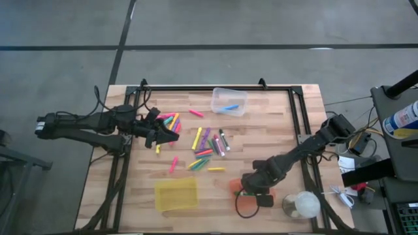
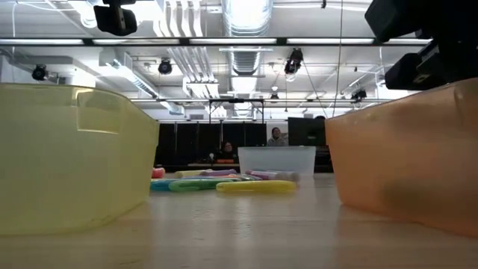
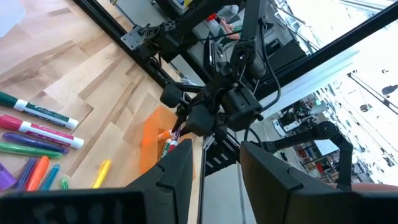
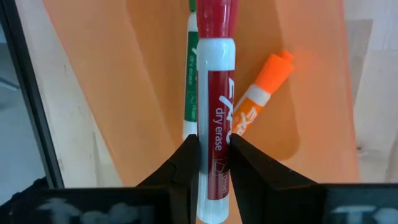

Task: Pick & Place Markers
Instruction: Put the red marker pen into the orange bin, then put the green marker pen into the orange bin

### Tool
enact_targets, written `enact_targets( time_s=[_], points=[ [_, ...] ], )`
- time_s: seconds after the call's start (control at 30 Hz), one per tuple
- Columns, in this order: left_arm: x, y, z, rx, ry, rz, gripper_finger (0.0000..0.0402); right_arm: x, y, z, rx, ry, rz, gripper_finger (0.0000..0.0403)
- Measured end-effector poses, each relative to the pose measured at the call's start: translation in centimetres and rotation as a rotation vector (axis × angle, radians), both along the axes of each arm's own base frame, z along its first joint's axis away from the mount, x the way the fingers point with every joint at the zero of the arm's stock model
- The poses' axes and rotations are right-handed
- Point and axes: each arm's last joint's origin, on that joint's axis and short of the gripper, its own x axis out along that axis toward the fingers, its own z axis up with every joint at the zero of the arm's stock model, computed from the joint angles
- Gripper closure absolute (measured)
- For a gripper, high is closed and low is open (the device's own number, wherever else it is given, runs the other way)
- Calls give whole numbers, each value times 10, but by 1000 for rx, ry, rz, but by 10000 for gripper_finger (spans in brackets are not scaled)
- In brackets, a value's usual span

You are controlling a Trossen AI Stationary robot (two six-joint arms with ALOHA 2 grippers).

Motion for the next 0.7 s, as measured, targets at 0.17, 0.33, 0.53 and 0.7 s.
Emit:
enact_targets(
  time_s=[0.17,0.33,0.53,0.7],
  points=[
    [0,0,0,0,0,0,273,0,0,2,7,0,-37,326],
    [0,0,0,0,0,0,273,-1,0,3,10,3,-53,279],
    [0,0,0,0,0,-1,273,-1,0,3,11,5,-67,223],
    [0,0,0,0,0,-4,273,-3,-1,10,28,-8,-108,204]
  ],
)
